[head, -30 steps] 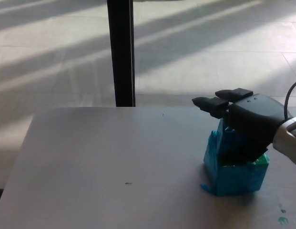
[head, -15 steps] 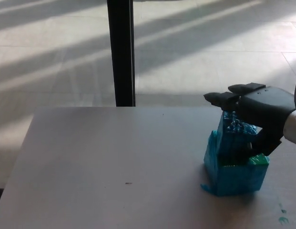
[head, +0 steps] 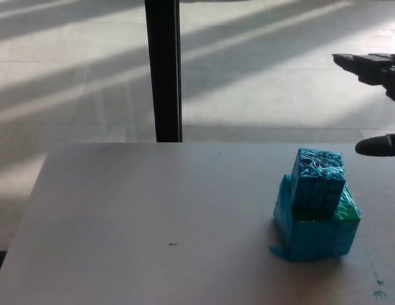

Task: The robot uses its right hand to pick up the small cube kept on the middle on the desk and place it on the bigger cube kept next to it

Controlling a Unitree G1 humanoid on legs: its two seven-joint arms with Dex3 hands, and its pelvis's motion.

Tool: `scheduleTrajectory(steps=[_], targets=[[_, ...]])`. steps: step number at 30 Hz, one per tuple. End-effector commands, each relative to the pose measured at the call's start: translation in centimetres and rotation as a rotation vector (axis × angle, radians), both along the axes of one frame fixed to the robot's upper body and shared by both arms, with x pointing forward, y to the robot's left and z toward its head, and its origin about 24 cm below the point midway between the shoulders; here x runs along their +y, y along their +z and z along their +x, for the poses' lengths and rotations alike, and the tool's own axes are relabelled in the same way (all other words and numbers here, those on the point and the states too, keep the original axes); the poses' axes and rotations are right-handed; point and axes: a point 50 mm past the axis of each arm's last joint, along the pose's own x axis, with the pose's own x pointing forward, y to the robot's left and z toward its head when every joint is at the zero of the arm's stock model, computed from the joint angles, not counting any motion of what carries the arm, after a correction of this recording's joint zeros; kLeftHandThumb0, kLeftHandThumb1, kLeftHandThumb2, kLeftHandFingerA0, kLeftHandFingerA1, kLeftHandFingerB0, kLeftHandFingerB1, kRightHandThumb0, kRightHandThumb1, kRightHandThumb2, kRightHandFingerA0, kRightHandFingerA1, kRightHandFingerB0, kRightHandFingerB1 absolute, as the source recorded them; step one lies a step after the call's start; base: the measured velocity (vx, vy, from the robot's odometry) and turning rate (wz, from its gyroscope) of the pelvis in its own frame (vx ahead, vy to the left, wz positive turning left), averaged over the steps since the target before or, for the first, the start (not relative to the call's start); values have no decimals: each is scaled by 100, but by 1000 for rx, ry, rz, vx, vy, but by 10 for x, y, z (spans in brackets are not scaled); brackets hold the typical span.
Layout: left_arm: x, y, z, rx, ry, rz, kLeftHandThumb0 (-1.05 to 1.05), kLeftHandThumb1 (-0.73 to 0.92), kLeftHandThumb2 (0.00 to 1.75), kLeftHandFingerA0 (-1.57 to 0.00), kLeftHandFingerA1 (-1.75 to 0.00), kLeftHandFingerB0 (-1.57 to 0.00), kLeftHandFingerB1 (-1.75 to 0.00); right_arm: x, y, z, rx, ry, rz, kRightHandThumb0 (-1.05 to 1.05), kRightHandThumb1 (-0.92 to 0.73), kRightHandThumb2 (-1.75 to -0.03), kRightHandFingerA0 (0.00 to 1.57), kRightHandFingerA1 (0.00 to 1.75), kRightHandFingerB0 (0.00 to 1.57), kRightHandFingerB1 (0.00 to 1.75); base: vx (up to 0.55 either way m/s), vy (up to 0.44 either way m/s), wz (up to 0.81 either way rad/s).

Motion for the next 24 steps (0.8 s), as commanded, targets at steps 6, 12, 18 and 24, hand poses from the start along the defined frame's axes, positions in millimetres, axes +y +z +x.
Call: scheduleTrajectory(steps=[6, 12, 18, 24], targets=[[6, 5, -6, -1, 18, 22, -67, 65, 60, -51, -63, -65, -53, -111, -44, -40, 48, -349, 416, -86, -55, -84, 0, 0, 0, 0, 0, 0, 0], [6, 5, -5, 28, -18, 52, -67, 67, 60, -51, -69, -62, -54, -157, -82, -71, -1, -547, 601, -83, -58, -84, 0, 0, 0, 0, 0, 0, 0], [6, 4, -6, 13, 17, 27, -67, 65, 59, -53, -65, -65, -56, -191, -114, -111, -85, -754, 696, -100, -71, -101, 0, 30, 0, 18, 0, 0, 0], [5, 3, -7, 10, 9, 26, -67, 65, 59, -52, -62, -64, -53, -214, -152, -153, -106, -990, 720, -104, -67, -112, 0, 58, 14, 53, 0, 0, 0]])
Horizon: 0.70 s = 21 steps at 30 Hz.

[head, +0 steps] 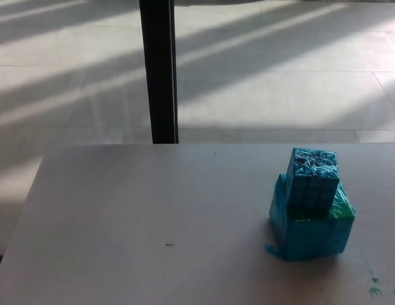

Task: The robot uses its right hand to pick up the small cube kept on the middle on the desk and place it on the bigger cube kept next to it

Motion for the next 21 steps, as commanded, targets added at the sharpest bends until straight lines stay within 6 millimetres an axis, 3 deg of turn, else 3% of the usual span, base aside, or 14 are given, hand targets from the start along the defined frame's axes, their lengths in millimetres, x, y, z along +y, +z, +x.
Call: scheduleTrajectory(steps=[1, 2, 3, 5, 6, 7, 9, 10, 12, 18, 19, 20, 21], targets=[[5, 3, -3, 8, 4, 25, -67, 65, 59, -52, -62, -64, -53, -25, -34, -48, -106, -301, 46, -104, -67, -112, 0, 58, 14, 53, 0, 0, 0], [5, 3, -3, 8, 4, 25, -67, 65, 59, -52, -62, -64, -53, -25, -34, -48, -107, -301, 45, -104, -67, -112, 0, 58, 14, 53, 0, 0, 0], [5, 3, -4, -6, 51, -2, -66, 62, 59, -45, -59, -59, -48, -26, -47, -56, -94, -338, 77, -103, -86, -63, 0, 45, 0, 60, 0, 0, 0], [5, 3, -3, 16, 18, 19, -67, 64, 60, -44, -57, -58, -46, -23, -65, -65, -59, -389, 117, -101, -89, -66, 0, 52, 0, 59, 0, 0, 0], [5, 4, -3, 18, 4, 25, -68, 65, 60, -47, -61, -63, -50, -22, -71, -67, -46, -409, 126, -103, -68, -113, 0, 62, 3, 54, 0, 0, 0], [5, 4, -3, 12, -2, 19, -68, 65, 60, -55, -67, -65, -55, -21, -79, -71, -44, -439, 165, -103, -68, -112, 0, 62, 5, 55, 0, 0, 0], [4, 4, -1, -3, -7, 7, -68, 66, 60, -51, -67, -61, -56, -21, -82, -73, -41, -456, 180, -99, -68, -110, 0, 61, 3, 54, 0, 0, 0], [4, 4, -1, -9, 8, -1, -67, 65, 60, -54, -69, -64, -61, -19, -89, -76, -60, -478, 236, -95, -87, -65, 0, 52, 0, 67, 0, 0, 0], [2, 3, -1, -3, -1, -1, -67, 67, 61, -46, -56, -57, -45, -18, -97, -80, -73, -522, 303, -98, -88, -64, 0, 53, 0, 70, 0, 0, 0], [2, 1, 1, -8, 20, 3, -66, 64, 60, -58, -70, -68, -59, -9, -115, -86, -85, -571, 415, -92, -88, -66, 0, 62, 0, 70, 0, 0, 0], [2, 2, 1, 1, 0, 10, -69, 67, 60, -49, -66, -58, -54, -9, -117, -86, -81, -575, 435, -92, -86, -65, 0, 60, 0, 70, 0, 0, 0], [1, 1, 0, -5, -1, 11, -66, 64, 59, -65, -75, -68, -62, -8, -122, -88, -85, -583, 485, -90, -86, -63, 0, 67, 0, 74, 0, 0, 0], [1, 1, 0, -15, 12, 4, -66, 64, 59, -65, -75, -68, -62, -7, -123, -88, -84, -586, 493, -90, -86, -63, 0, 67, 0, 74, 0, 0, 0]])
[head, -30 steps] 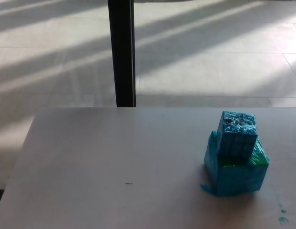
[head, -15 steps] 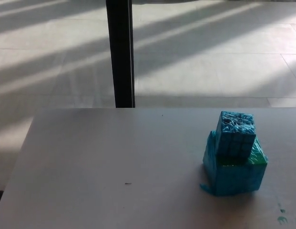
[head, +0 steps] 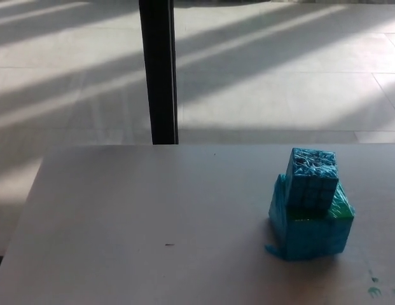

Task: The robot uses its right hand to pick up the small cube kept on the middle on the desk and place it on the bigger cube kept next to it

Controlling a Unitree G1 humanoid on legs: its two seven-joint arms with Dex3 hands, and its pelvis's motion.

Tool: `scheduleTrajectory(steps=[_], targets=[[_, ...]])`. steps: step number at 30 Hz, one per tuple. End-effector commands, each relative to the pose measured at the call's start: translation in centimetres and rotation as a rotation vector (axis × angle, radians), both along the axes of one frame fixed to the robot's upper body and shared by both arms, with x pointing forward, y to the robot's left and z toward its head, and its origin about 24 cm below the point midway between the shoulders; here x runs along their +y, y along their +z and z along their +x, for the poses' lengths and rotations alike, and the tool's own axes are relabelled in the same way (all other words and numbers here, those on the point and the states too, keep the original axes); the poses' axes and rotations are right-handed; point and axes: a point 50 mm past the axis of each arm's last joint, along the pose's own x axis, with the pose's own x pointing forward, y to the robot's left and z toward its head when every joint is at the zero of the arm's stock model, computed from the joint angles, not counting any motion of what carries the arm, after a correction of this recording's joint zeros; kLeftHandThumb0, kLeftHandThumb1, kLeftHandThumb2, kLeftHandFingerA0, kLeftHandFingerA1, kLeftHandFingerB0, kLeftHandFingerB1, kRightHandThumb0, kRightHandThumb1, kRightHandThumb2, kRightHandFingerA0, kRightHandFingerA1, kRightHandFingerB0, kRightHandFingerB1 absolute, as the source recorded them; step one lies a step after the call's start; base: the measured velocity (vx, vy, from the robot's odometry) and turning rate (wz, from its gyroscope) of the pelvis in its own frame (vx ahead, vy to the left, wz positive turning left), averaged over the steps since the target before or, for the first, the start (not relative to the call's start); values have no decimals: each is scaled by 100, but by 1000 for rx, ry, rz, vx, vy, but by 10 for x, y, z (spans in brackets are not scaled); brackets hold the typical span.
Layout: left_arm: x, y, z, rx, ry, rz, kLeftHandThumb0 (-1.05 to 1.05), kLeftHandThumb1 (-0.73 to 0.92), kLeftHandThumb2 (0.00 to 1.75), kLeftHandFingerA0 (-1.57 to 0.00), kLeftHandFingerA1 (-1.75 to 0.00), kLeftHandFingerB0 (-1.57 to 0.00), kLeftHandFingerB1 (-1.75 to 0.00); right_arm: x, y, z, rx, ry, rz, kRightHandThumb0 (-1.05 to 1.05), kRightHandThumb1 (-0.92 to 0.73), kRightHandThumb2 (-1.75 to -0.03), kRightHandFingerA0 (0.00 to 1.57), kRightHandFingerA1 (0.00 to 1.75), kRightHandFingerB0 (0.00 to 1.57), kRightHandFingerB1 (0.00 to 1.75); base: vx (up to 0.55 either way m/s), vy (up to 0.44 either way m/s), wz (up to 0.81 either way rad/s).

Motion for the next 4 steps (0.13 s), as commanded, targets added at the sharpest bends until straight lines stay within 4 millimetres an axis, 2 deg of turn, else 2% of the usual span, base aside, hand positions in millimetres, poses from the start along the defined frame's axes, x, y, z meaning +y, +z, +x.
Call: scheduleTrajectory(steps=[1, 2, 4], targets=[[2, 1, -2, -11, 17, 5, -66, 64, 59, -65, -75, -68, -62, 0, -13, -11, -63, -128, 119, -90, -86, -63, 0, 67, 0, 74, 0, 0, 0], [2, 1, -2, -6, 18, 0, -66, 53, 99, -49, -67, -53, -61, 3, -17, -11, -87, -114, 157, -86, -84, -66, 0, 97, 0, 76, 0, 0, 0], [2, 1, -2, 7, 5, 13, -66, 53, 99, -49, -67, -53, -61, 4, -19, -11, -97, -110, 163, -86, -84, -66, 0, 97, 0, 76, 0, 0, 0]])
